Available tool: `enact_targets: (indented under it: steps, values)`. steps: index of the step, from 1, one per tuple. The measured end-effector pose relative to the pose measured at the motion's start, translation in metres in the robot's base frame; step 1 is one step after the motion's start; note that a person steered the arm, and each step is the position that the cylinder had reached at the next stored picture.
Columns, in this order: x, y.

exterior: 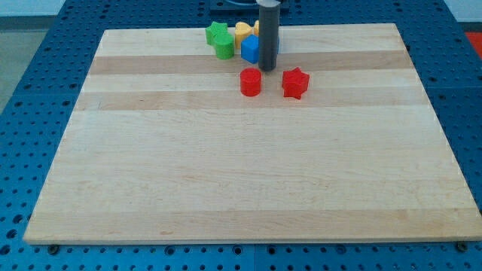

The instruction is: Slide the red circle into the red star

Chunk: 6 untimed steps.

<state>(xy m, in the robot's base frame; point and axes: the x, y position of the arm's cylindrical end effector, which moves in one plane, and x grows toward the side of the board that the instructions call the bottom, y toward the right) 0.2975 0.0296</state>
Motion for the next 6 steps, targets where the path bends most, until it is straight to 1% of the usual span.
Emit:
enact_targets:
  steps: [1, 2, 3, 4, 5, 6]
  values:
    - [0.01, -0.046]
    - [0.037, -0.1]
    - [0.048, -0.1]
    - [0.048, -0.041]
    - [0.057, -0.007]
    - [0.079, 0.003]
